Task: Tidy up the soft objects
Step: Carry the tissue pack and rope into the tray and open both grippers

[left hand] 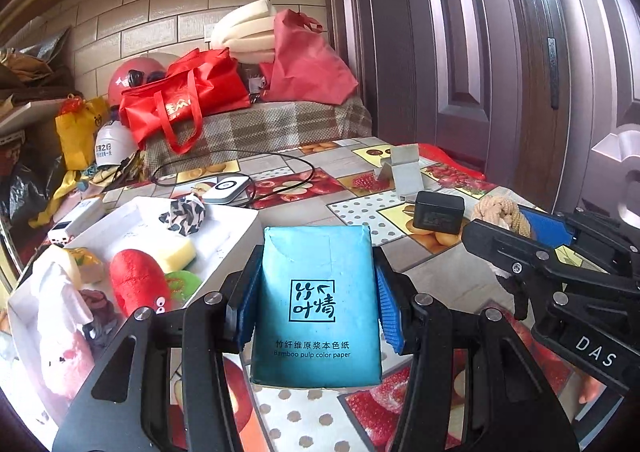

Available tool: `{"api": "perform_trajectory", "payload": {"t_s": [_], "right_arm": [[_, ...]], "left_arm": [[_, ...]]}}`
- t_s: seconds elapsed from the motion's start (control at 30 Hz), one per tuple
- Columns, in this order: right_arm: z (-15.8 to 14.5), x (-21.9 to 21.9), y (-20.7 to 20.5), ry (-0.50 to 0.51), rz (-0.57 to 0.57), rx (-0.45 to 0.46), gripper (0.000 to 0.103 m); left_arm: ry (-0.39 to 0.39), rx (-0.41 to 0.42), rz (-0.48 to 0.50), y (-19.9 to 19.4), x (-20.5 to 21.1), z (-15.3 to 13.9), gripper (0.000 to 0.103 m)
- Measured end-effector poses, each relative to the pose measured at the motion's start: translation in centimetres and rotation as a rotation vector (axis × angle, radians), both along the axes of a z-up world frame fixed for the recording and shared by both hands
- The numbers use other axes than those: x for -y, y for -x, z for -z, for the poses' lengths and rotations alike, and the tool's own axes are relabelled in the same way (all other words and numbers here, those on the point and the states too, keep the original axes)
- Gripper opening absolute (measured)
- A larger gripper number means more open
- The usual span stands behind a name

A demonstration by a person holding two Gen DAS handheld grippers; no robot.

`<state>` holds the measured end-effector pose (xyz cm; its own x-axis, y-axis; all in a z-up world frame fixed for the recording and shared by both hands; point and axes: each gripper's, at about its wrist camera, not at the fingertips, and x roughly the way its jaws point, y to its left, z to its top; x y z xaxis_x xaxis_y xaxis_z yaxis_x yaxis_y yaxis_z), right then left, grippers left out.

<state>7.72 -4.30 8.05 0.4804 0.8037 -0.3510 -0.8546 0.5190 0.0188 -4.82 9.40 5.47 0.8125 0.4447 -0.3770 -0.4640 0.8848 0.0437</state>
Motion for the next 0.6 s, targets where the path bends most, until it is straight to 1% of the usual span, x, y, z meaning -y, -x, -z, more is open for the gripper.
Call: {"api": "perform_trajectory", "payload": {"t_s": [0.17,0.33,0.47,0.6], "right_arm": [[0.1,-0.7,1.7,-0.011,-0.029,-0.015,0.035],[0.2,-2.4,3.8,0.009,-0.076,0.000,0.035],[0.4,-4.0,5.3,0.023,-0.116,0.016,0.035],[0.4,-5.6,6.5,0.029,-0.152,0.025,0.035]], "left_arm": [[0.016,0.008,-0.029,2.2,-0.6,0.1,0.050],[0.017,0.018,-0.067,5.1,-1.7,0.1,0.050],[0.010,0.014,-0.113,7.7,-3.5,0.3,0.050],[-0.011,0.019,-0.185,10.5,-5.8,0.3,0.050]]}}
